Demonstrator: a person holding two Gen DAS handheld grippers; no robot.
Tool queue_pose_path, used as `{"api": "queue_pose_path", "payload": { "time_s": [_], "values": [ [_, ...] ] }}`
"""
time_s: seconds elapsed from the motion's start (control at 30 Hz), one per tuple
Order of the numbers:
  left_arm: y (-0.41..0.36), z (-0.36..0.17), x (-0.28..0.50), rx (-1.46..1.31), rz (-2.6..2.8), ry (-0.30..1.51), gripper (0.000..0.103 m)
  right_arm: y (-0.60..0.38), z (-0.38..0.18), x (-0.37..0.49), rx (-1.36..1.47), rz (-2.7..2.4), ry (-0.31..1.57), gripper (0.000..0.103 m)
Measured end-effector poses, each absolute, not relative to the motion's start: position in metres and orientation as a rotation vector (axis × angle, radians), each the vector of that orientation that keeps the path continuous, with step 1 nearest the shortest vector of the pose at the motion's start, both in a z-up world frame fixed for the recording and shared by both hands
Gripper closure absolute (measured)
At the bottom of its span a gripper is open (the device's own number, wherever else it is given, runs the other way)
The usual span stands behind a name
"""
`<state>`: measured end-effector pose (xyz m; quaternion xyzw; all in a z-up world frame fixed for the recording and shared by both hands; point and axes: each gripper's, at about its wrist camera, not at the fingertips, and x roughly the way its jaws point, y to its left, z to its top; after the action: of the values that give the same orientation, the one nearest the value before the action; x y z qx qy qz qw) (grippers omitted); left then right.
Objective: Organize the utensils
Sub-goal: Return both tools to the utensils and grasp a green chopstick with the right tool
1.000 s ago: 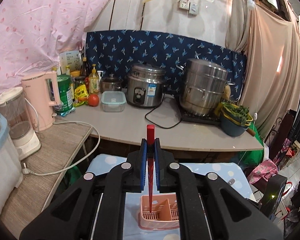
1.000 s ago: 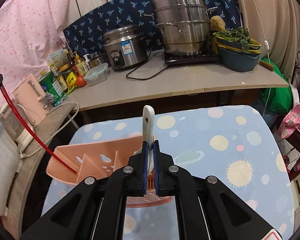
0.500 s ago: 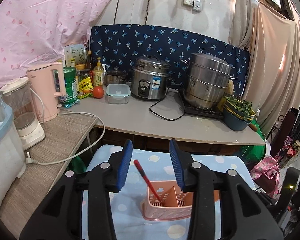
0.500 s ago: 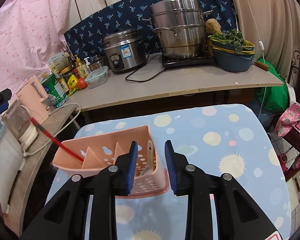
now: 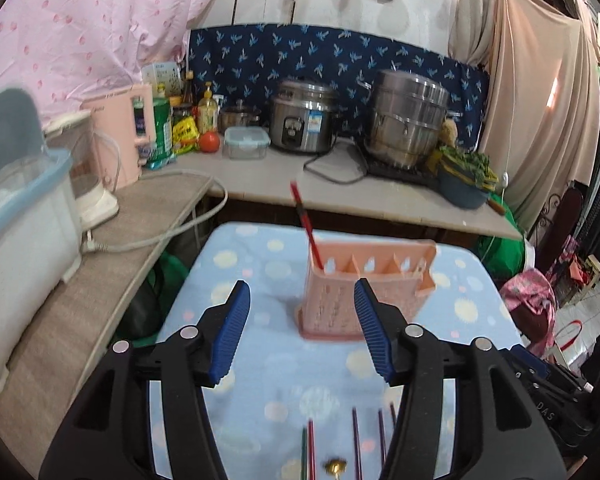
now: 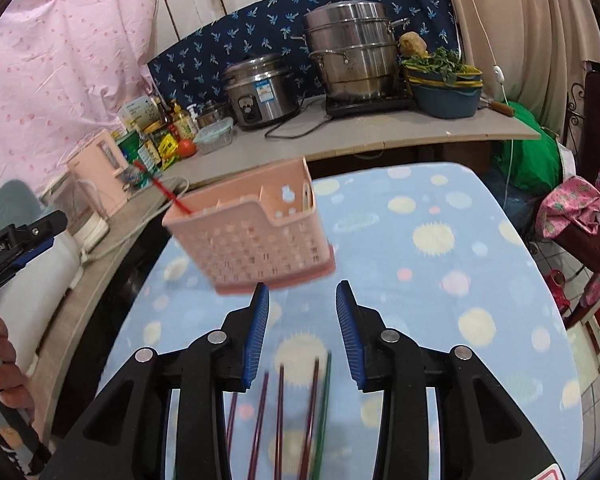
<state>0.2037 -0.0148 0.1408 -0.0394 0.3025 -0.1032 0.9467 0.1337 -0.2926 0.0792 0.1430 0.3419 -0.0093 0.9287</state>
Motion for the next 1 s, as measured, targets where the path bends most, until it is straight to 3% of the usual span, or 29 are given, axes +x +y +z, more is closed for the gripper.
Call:
{"api": "queue_pose_path", "payload": {
  "time_s": [0.63,1.0],
  "values": [
    [0.008,0.004,0.09,-0.015,-0.183,0.882,0.051,-0.265,-0.014,0.006,0.265,-0.048,0.898,0.068],
    [0.008,-0.027,0.054,0.016,-0.196,0.941,0.051,-0.252,-0.037,-0.009,0.236,-0.057,0.934,0.068]
  ]
}}
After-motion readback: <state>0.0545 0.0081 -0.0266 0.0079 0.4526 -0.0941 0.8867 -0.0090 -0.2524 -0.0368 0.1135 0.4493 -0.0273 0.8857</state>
